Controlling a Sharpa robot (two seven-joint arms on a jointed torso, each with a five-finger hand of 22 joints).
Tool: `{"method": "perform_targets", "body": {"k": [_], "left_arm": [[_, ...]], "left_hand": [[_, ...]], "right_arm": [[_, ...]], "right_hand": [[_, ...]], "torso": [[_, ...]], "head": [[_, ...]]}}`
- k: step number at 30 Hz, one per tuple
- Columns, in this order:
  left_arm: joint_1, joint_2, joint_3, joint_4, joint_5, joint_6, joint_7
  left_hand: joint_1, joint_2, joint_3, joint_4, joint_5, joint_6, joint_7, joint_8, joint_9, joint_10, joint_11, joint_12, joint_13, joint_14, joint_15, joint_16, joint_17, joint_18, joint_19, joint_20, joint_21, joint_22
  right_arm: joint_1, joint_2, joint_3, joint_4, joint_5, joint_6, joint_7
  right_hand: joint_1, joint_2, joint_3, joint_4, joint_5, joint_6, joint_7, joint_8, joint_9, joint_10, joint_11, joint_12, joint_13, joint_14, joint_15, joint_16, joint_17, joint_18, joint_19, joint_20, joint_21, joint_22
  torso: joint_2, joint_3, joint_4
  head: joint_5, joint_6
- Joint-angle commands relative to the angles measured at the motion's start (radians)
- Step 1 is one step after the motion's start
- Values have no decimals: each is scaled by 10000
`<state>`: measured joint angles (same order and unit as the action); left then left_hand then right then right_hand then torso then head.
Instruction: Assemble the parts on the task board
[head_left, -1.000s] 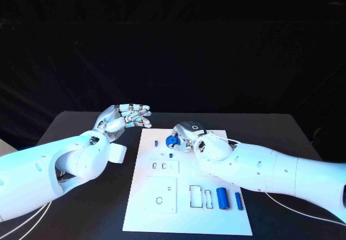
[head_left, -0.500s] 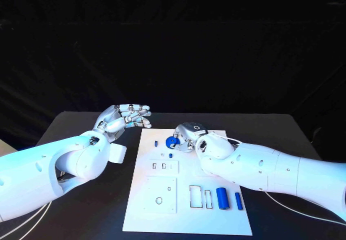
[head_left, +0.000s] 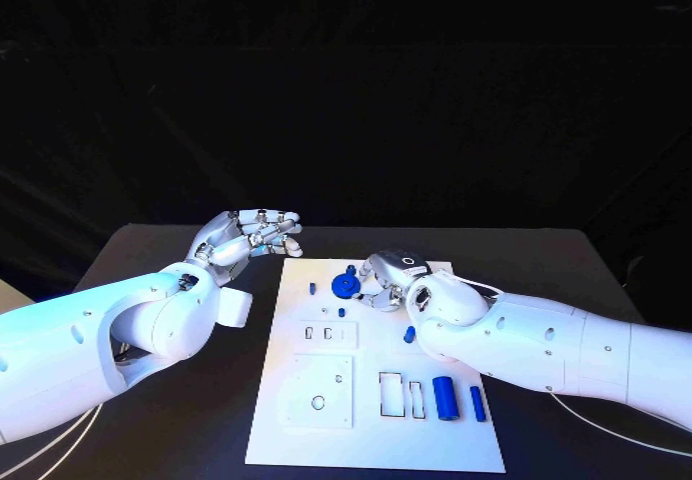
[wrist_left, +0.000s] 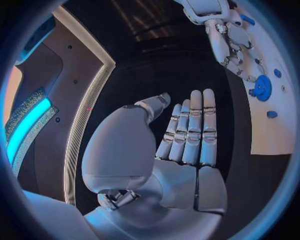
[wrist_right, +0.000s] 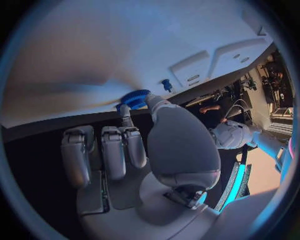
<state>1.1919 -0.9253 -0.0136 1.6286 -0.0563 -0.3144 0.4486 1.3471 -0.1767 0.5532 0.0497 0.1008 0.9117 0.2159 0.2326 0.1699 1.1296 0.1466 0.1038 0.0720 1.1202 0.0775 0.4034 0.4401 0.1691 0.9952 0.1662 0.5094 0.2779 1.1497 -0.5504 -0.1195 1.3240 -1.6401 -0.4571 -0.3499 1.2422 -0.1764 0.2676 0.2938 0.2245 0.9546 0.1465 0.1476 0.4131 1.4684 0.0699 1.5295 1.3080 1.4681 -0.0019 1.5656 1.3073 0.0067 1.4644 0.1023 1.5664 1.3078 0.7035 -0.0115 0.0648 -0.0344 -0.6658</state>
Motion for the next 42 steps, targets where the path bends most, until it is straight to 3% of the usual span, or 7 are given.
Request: {"method": "perform_targets", "body": {"k": [1, 11, 12, 17, 23, 31, 42], "left_arm": [[14, -16, 9, 5, -30, 136, 66], [12, -75, 8, -5, -27, 137, 67], [12, -83, 8, -4, -26, 138, 67], [10, -105, 6, 9, -24, 163, 62], [8, -140, 3, 23, -20, 226, 61], [5, -154, 1, 9, -13, 253, 61], [1, -145, -2, -17, -11, 271, 58]], "left_hand": [[-60, 58, 68, 0, -38, -10, -20, 62, 12, 63, -22, -52, 14, -73, 10, 41, 9, 68, -62, 8, 40, 9], [-58, 62, 75, -7, -35, -14, -19, 63, 13, 60, -22, -56, 13, -80, 10, 43, 17, 68, -77, 8, 57, 22], [-58, 62, 75, -7, -35, -14, -19, 63, 13, 60, -22, -56, 13, -80, 10, 43, 17, 68, -77, 8, 57, 22], [-58, 62, 79, -13, -35, -15, -20, 64, 14, 60, -22, -58, 13, -84, 11, 44, 23, 69, -87, 8, 70, 30], [-55, 60, 80, -18, -35, -16, -21, 65, 15, 62, -23, -58, 13, -85, 10, 46, 26, 69, -92, 8, 76, 35], [-55, 60, 80, -18, -35, -16, -21, 65, 15, 62, -23, -58, 13, -85, 10, 46, 26, 69, -92, 8, 76, 35], [-55, 60, 80, -18, -35, -16, -21, 65, 15, 62, -23, -58, 13, -85, 10, 46, 26, 69, -92, 8, 76, 35]], "right_arm": [[47, -326, 18, 331, 280, -374, 269], [600, -2266, 90, 1704, 2916, -1146, 2209], [677, -2572, 94, 1832, 3376, -1117, 2491], [804, -3441, 81, 2001, 4085, -639, 3216], [774, -4122, 25, 1934, 3849, -147, 3665], [533, -4396, 3, 1504, 3584, 214, 3825], [239, -3885, -1, 756, 3348, 249, 3670]], "right_hand": [[-77, -8, -60, -19, 62, 59, 2, 49, -11, 654, -34, -29, 2232, 990, -7, 0, 2459, -67, 1064, 30, 44, 2630], [502, -161, 54, -127, -60, -79, 56, -86, -51, 621, 3, -73, 2203, 983, 11, -11, 2433, -67, 1064, 31, 44, 2630], [814, -196, 171, -221, 68, -52, 58, -92, -51, 647, 1, -44, 2231, 992, 10, 2, 2474, -67, 1064, 29, 44, 2630], [1297, -415, 263, -383, -27, -32, 78, -123, -60, 610, 18, -92, 2194, 1005, 16, 20, 2531, -67, 1064, 35, 44, 2630], [1705, -548, 324, -486, -156, -34, 93, -159, -76, 577, 33, -136, 2161, 1020, 22, 43, 2605, -67, 1064, 41, 44, 2630], [1847, -604, 328, -494, -270, -63, 103, -197, -92, 569, 42, -148, 2154, 1027, 27, 52, 2635, -67, 1064, 45, 44, 2630], [1853, -619, 310, -464, -325, -108, 110, -231, -105, 552, 47, -169, 2137, 1027, 32, 52, 2635, -67, 1064, 48, 44, 2630]], "torso": [[-22, 12, -68], [-70, 78, -260], [-80, 87, -295], [-105, 106, -380], [-131, 118, -406], [-150, 131, -428], [-147, 104, -385]], "head": [[34, 40], [79, 57], [-27, 105], [-24, 92], [-92, 39], [-107, -10], [-84, -73]]}}
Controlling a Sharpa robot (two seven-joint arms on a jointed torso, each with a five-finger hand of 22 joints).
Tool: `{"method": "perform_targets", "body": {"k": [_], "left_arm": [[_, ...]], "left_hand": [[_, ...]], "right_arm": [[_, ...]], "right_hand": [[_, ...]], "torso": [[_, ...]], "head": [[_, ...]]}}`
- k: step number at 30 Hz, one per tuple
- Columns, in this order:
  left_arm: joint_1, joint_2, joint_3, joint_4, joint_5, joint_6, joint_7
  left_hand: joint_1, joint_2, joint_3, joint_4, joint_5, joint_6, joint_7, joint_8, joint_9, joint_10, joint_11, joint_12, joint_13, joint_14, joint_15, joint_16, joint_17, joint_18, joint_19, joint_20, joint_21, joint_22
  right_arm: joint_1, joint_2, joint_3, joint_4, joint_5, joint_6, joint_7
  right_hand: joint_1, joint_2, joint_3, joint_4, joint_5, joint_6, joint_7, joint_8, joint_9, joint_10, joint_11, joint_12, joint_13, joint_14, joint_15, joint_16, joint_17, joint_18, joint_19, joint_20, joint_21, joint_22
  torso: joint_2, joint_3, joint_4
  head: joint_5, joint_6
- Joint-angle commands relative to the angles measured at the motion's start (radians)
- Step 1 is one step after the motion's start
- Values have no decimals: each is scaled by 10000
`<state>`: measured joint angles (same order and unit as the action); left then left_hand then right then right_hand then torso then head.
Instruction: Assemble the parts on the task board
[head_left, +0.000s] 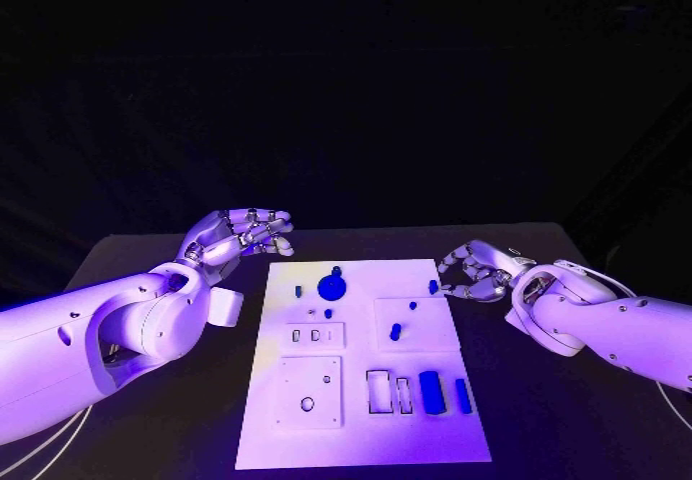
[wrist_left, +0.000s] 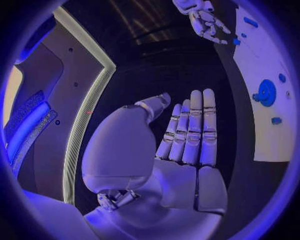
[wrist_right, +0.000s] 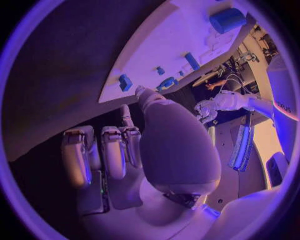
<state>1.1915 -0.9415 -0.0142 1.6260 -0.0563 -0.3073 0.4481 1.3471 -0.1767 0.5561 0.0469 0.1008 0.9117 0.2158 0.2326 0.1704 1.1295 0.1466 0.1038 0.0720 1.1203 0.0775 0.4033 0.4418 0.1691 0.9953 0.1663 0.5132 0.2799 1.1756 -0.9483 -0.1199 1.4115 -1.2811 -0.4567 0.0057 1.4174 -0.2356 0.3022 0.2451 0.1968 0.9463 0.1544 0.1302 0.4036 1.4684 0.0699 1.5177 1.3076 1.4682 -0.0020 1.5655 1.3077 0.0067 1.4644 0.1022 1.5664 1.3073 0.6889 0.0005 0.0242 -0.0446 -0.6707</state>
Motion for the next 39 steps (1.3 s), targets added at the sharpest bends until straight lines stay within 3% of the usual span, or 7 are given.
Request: {"method": "perform_targets", "body": {"k": [1, 16, 39], "left_arm": [[6, 19, 5, 7, -11, 202, 64], [5, 32, 4, -30, -7, 190, 53], [5, 80, 4, -72, -7, 177, 31]], "left_hand": [[-55, 60, 52, 10, -35, -16, -21, 65, 10, 63, -23, -58, 13, -86, 10, 47, 10, 69, -93, 7, 38, 15], [-61, 57, 55, -1, -39, -16, -21, 71, 14, 72, -23, -59, 15, -90, 9, 56, 27, 69, -119, 9, 72, 39], [-93, 64, 57, 10, -40, -26, -11, 72, 16, 67, -16, -67, 14, -96, 15, 63, 45, 68, -149, 14, 106, 63]], "right_arm": [[-31, 149, 4, -178, -266, 244, 81], [-113, 662, 5, -924, -571, 258, -129], [-135, 841, 5, -1049, -631, 444, -207]], "right_hand": [[101, -27, -36, 22, -48, -26, 32, -58, -11, 552, 47, -51, 2141, 1026, 33, 53, 2631, -67, 1064, 48, 44, 2635], [40, -29, -90, 120, -47, -74, 33, -100, -27, 552, 53, -53, 2141, 1026, 37, 53, 2631, -67, 1064, 54, 44, 2635], [418, 159, 117, 71, -75, 194, -61, -12, 1, 660, -11, 70, 2246, 1026, -113, 53, 2631, -67, 1064, -51, 44, 2635]], "torso": [[-1, -18, 31], [1, -3, 21], [-12, -16, 27]], "head": [[11, -29], [52, -104], [82, -184]]}}
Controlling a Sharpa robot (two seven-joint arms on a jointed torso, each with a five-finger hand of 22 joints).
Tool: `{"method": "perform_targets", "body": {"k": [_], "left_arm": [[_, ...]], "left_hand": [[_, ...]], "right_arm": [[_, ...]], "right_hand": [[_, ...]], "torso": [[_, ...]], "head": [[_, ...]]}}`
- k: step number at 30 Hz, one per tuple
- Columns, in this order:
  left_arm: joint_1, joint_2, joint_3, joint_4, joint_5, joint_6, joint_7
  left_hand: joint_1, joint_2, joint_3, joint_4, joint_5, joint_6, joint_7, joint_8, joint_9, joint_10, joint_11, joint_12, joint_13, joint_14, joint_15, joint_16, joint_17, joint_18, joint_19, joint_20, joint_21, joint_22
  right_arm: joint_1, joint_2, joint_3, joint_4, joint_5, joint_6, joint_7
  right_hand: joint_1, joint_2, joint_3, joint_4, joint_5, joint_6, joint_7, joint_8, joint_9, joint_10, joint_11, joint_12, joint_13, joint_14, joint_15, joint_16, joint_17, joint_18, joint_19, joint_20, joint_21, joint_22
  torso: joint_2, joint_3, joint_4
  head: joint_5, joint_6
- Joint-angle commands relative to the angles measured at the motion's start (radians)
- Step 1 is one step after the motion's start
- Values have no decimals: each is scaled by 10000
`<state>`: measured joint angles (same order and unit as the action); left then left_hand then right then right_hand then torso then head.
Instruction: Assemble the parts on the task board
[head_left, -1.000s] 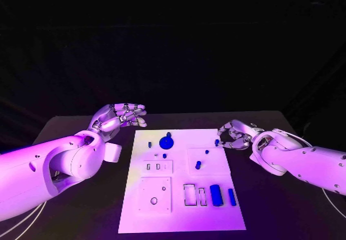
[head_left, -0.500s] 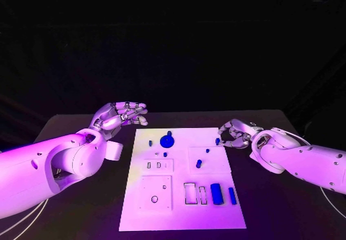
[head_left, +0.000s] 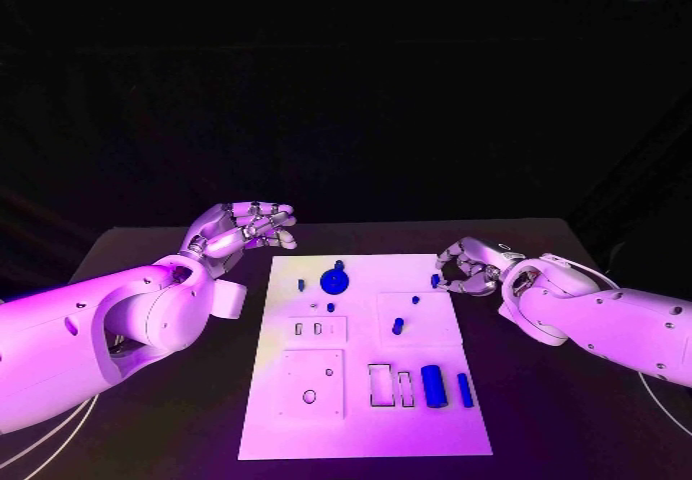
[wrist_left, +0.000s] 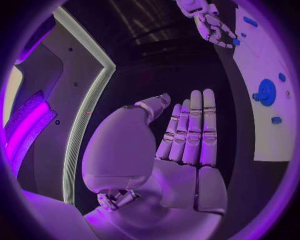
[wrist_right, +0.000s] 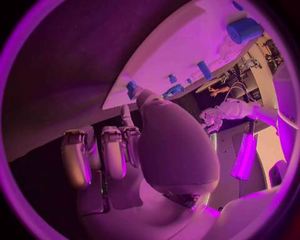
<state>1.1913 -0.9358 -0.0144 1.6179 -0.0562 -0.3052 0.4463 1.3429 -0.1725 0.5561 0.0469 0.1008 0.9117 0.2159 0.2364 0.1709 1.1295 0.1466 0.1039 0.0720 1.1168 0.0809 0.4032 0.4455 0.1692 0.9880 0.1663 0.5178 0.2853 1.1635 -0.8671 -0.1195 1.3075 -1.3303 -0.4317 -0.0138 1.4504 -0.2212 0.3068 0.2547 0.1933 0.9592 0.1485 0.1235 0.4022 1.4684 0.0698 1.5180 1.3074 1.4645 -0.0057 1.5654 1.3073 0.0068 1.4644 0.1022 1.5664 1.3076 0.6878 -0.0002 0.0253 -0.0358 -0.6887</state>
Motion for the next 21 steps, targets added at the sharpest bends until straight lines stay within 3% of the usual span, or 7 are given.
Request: {"method": "perform_targets", "body": {"k": [1, 21], "left_arm": [[7, 23, 6, 9, -8, 155, 48], [7, 5, 6, 11, -8, 143, 30]], "left_hand": [[-51, 23, 57, 9, -40, -26, -12, 34, 12, 67, -16, -67, 14, -61, -19, 64, 9, 67, -76, 13, 59, 9], [-51, 23, 57, 9, -40, -26, -12, 34, 12, 67, -16, -67, 14, -61, -19, 64, 9, 67, -76, 13, 59, 9]], "right_arm": [[-20, 39, 0, -12, -139, 205, -11], [-114, 157, 0, -61, -139, 395, -83]], "right_hand": [[90, 16, 73, -25, -40, 67, -2, 56, 15, 661, -11, 68, 2249, 1063, -77, 54, 2634, -68, 1064, -52, 44, 2632], [164, 25, 135, -55, -42, 119, -29, 66, 14, 696, -37, 109, 2284, 1063, -122, 54, 2634, -68, 1064, -93, 44, 2632]], "torso": [[-3, -10, 13], [5, 3, -1]], "head": [[-7, -7], [3, -29]]}}
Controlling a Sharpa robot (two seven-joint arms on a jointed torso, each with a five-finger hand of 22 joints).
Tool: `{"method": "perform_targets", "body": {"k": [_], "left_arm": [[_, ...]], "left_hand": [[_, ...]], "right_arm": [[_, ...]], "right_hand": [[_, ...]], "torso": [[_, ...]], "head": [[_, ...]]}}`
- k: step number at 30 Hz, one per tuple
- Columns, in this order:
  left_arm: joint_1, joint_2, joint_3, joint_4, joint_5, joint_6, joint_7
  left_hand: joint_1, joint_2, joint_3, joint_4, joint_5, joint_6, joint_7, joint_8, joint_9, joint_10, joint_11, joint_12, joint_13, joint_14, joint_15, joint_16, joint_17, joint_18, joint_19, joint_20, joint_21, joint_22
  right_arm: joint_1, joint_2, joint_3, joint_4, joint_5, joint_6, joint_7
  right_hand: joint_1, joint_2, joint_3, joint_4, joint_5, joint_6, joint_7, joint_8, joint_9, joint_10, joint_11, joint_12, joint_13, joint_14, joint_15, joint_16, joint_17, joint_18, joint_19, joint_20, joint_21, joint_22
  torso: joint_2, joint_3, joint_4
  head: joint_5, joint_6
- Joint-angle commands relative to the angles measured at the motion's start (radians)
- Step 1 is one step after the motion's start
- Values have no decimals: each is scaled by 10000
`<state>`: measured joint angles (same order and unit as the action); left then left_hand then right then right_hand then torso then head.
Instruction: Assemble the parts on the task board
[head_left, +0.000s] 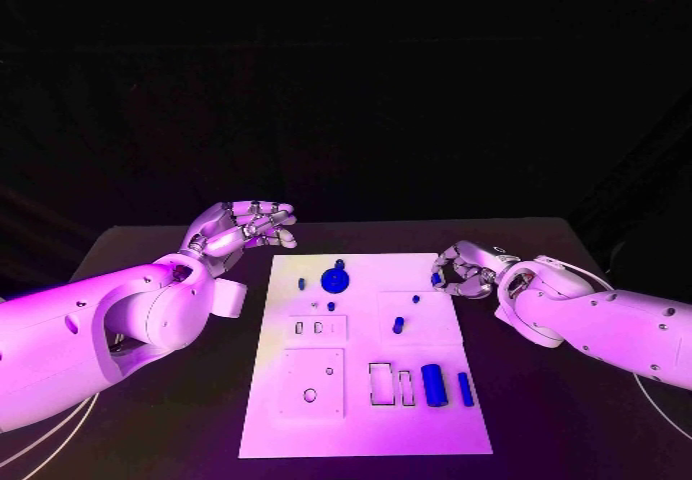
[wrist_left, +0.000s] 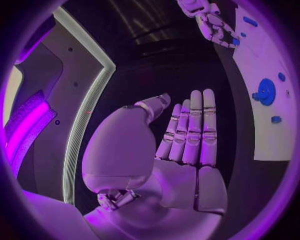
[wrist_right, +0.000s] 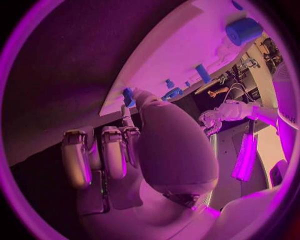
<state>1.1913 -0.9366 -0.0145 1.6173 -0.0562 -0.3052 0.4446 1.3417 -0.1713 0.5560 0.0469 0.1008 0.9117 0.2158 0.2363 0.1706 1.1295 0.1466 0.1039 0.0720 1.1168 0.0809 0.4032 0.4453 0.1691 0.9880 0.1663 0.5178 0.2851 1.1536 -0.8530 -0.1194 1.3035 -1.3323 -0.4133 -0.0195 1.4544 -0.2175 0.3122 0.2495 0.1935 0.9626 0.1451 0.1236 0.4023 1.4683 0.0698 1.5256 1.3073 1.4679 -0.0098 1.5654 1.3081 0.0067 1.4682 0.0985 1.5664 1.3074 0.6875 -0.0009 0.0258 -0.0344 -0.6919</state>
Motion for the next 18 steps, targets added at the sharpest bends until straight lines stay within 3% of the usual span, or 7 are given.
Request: {"method": "perform_targets", "body": {"k": [1, 18], "left_arm": [[7, 14, 6, 15, -8, 142, 46], [7, 18, 6, 16, -8, 131, 27]], "left_hand": [[-40, 11, 57, 9, -40, -26, -11, 34, 14, 67, -16, -67, 14, -61, -19, 64, 10, 68, -76, 13, 59, 11], [-50, 17, 67, 4, -40, -34, -8, 36, 17, 64, -14, -74, 13, -70, -18, 70, 28, 69, -104, 16, 94, 36]], "right_arm": [[-16, 22, -1, -29, -118, 214, -29], [-25, 103, -1, -81, -28, 206, -82]], "right_hand": [[124, -12, 82, -3, -44, 85, 4, 66, 14, 696, -37, 34, 2284, 1029, -80, 54, 2627, -67, 1026, -56, 44, 2634], [226, 261, 510, -58, 1, 506, -152, 229, 55, 781, -173, 131, 2368, 1029, -237, 54, 2627, -67, 1026, -207, 44, 2634]], "torso": [[7, 9, -7], [5, 5, -6]], "head": [[-11, 5], [-18, -23]]}}
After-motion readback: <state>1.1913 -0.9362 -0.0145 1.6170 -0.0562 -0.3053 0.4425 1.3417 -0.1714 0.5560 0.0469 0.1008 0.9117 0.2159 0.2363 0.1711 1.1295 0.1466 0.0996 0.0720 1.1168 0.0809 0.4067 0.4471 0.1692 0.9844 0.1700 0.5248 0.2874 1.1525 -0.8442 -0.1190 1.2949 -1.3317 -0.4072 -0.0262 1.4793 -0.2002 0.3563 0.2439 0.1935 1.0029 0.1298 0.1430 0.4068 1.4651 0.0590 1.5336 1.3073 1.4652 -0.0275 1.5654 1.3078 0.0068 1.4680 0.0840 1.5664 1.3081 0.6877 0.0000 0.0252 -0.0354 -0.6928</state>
